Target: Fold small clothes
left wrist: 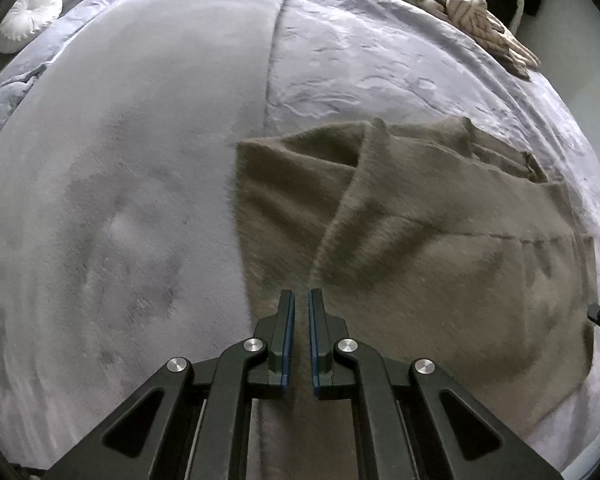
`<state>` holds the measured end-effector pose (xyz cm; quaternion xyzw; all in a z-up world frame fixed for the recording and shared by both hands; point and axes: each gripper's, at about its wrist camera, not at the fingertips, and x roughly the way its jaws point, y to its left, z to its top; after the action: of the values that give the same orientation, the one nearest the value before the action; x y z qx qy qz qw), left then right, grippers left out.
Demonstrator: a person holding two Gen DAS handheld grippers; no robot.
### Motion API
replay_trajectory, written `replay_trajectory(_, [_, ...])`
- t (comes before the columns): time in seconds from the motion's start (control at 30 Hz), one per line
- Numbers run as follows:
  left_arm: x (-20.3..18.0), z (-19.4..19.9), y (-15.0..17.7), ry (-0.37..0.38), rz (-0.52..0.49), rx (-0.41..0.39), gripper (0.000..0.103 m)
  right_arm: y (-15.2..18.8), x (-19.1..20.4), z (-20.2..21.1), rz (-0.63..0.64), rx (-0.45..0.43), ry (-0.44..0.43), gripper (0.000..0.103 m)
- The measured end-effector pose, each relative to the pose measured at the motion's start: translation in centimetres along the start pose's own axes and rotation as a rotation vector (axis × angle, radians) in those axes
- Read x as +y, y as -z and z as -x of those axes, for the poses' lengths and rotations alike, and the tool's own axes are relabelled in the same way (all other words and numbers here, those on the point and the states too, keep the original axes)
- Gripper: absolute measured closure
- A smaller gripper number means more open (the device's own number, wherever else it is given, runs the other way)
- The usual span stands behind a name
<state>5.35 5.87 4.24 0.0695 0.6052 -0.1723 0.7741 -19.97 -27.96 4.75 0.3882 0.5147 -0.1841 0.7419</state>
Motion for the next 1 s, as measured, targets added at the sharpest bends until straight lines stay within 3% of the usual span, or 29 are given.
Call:
replay_trajectory(0.13, [-1.2,0.1,0.1,0.003,-0.002,0.018,0.095,0.6,1.5,-0.1,0.016,0.007,-0.008,0.099])
replay_trajectory(0.5, [-1.2,0.2,1.2,-0.086,0.006,0.045,0.095,2.2,4.2,-0.9,0.055,0.052,-0.020,0.099])
replay_trajectory(0.8, [0.7,1.2,2.6,-0.058,0.044,0.055,0.095,3.4,6.2,-1.5,0.086,0.076,-0.032,0.097])
replay_trajectory(0.83, [1.0,1.3,2.9,-0.055,0.047,0.054,0.095,3.6,6.5,-1.6,0.091,0.080,-0.033,0.095])
replay_trajectory(0.87, [1.2,1.5,3.0,-0.055,0.049,0.052,0.095,3.8,6.8,-1.7,0.096,0.084,-0.033,0.082])
replay_trajectory(0.9, [1.4,1.6,3.2,-0.055,0.053,0.049,0.095,4.0,7.0,-1.7,0.101,0.085,-0.031,0.059])
replay_trajectory(0.93, [1.5,1.6,3.1,-0.055,0.057,0.048,0.090,4.1,7.3,-1.7,0.104,0.082,-0.030,0.048])
replay_trajectory(0.97, [1.9,1.8,3.2,-0.054,0.061,0.048,0.041,4.3,7.6,-1.6,0.110,0.074,-0.029,0.043])
replay_trajectory(1.0, [2.4,2.1,3.6,-0.060,0.069,0.053,0.006,4.5,7.9,-1.6,0.119,0.072,-0.029,0.043])
